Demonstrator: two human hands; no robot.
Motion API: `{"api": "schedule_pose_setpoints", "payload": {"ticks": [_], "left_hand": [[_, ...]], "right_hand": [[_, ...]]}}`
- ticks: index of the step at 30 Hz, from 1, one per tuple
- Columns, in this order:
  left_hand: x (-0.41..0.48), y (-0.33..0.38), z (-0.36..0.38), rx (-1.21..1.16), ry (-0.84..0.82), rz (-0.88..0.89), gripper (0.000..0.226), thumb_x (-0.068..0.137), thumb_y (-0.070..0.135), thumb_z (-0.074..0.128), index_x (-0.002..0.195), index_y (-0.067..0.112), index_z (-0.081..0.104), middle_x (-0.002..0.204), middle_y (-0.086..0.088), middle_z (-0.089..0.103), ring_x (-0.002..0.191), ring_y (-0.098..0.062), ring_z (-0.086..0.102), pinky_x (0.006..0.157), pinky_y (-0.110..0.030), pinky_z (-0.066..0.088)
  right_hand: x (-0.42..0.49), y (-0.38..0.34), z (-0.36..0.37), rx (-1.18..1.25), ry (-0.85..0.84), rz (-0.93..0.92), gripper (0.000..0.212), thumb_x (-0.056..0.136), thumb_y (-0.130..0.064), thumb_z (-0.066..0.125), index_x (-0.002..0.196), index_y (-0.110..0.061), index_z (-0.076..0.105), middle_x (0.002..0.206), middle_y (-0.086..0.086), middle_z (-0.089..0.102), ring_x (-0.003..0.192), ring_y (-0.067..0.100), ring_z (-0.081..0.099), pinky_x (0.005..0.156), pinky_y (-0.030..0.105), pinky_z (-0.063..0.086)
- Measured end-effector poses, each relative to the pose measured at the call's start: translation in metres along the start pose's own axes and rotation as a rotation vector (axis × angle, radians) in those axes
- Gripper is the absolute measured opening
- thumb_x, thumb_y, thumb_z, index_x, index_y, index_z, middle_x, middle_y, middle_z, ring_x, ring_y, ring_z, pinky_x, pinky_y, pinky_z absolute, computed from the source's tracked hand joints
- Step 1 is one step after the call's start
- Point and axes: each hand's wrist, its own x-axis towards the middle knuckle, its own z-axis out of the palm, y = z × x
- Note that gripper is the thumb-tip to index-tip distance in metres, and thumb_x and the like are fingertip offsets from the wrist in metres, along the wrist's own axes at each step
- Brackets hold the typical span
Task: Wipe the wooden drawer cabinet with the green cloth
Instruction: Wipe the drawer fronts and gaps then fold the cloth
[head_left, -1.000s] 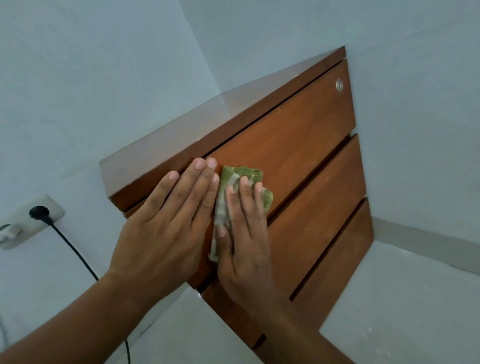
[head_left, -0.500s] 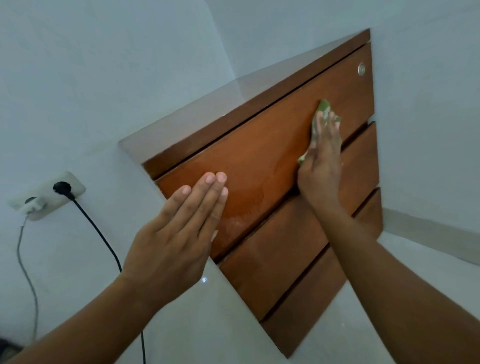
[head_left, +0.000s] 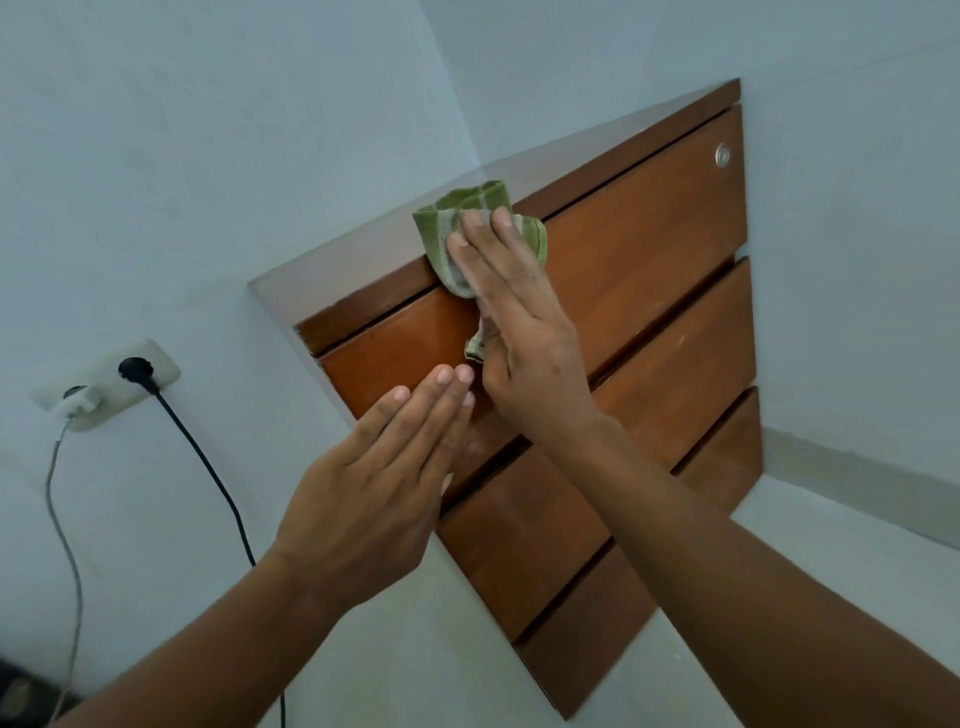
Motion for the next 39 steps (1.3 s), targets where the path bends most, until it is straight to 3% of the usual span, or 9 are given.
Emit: {"api": "schedule_pose_setpoints", "payload": {"ticks": [4,16,20,24,26,28,30,34,39], "left_hand": [[0.006,-0.013,-0.002,0.007,0.01,0.035,0.064,0.108,0.029,0.032,0.159,-0.005,0.018,0.168,-0.025,0.012,0.158,-0.035,0.011,0.127,-0.047,0.012],[0.043,-0.025,-0.009,-0.011,0.053,-0.022,0.064,0.108,0.032,0.027,0.159,-0.005,0.017,0.168,-0.024,0.01,0.158,-0.035,0.008,0.128,-0.048,0.011],[0.049,-0.024,-0.011,0.007,0.034,-0.036,0.066,0.109,0.034,0.021,0.16,-0.005,0.009,0.169,-0.026,0.003,0.158,-0.035,0.002,0.129,-0.048,0.007],[0.054,-0.014,-0.007,0.0,0.011,-0.06,0.067,0.109,0.035,0.015,0.16,-0.005,0.002,0.168,-0.027,-0.003,0.158,-0.036,-0.003,0.129,-0.048,0.003],[0.056,-0.005,-0.004,-0.02,-0.005,-0.066,0.067,0.109,0.036,0.011,0.16,-0.005,-0.003,0.168,-0.026,-0.008,0.158,-0.036,-0.007,0.129,-0.047,0.0],[0.057,0.007,0.002,-0.039,-0.039,-0.055,0.066,0.109,0.036,0.006,0.159,-0.004,-0.009,0.167,-0.026,-0.015,0.157,-0.036,-0.014,0.128,-0.048,-0.004],[0.057,0.021,0.009,-0.076,-0.068,-0.035,0.065,0.108,0.037,0.004,0.16,-0.002,-0.009,0.167,-0.025,-0.016,0.157,-0.035,-0.016,0.128,-0.047,-0.005],[0.053,0.049,0.019,-0.249,-0.076,-0.056,0.063,0.108,0.037,0.023,0.161,0.003,0.016,0.17,-0.019,0.011,0.158,-0.033,0.007,0.129,-0.046,0.009],[0.028,0.081,0.019,-0.378,-0.083,-0.119,0.063,0.103,0.037,0.04,0.158,0.005,0.034,0.164,-0.017,0.034,0.154,-0.031,0.027,0.126,-0.045,0.021]], "right_hand": [[0.011,0.018,-0.006,-0.058,0.051,-0.02,0.046,0.095,0.015,0.046,0.139,0.004,0.053,0.148,0.021,0.05,0.146,0.04,0.037,0.124,0.05,0.025],[0.045,0.109,-0.05,-0.207,0.199,0.329,0.059,0.089,0.008,0.038,0.143,-0.011,0.053,0.152,0.003,0.047,0.148,0.027,0.036,0.124,0.042,0.028],[0.026,0.134,-0.066,-0.182,0.299,0.64,0.055,0.097,0.002,0.038,0.148,-0.016,0.049,0.153,0.008,0.046,0.14,0.017,0.042,0.118,0.017,0.031],[-0.013,0.158,-0.087,-0.184,0.266,0.913,0.051,0.101,0.0,0.039,0.146,-0.02,0.051,0.15,0.005,0.049,0.136,0.023,0.048,0.115,0.036,0.042],[-0.021,0.158,-0.09,-0.195,0.276,0.962,0.048,0.102,-0.002,0.039,0.144,-0.017,0.053,0.147,0.005,0.052,0.135,0.023,0.05,0.115,0.028,0.039],[-0.02,0.149,-0.086,-0.194,0.304,0.954,0.046,0.102,-0.003,0.04,0.144,-0.017,0.053,0.146,0.004,0.054,0.134,0.018,0.051,0.11,0.019,0.037],[-0.019,0.131,-0.078,-0.191,0.332,0.881,0.045,0.103,-0.006,0.04,0.145,-0.019,0.052,0.145,0.001,0.055,0.132,0.013,0.051,0.11,0.022,0.041],[-0.037,0.092,-0.053,-0.185,0.277,0.623,0.044,0.102,-0.004,0.043,0.145,-0.011,0.051,0.148,0.006,0.052,0.139,0.017,0.045,0.117,0.031,0.037],[-0.073,0.063,-0.034,-0.187,0.183,0.568,0.045,0.105,-0.011,0.046,0.149,-0.007,0.045,0.154,0.008,0.046,0.145,0.022,0.037,0.12,0.038,0.034]]}}
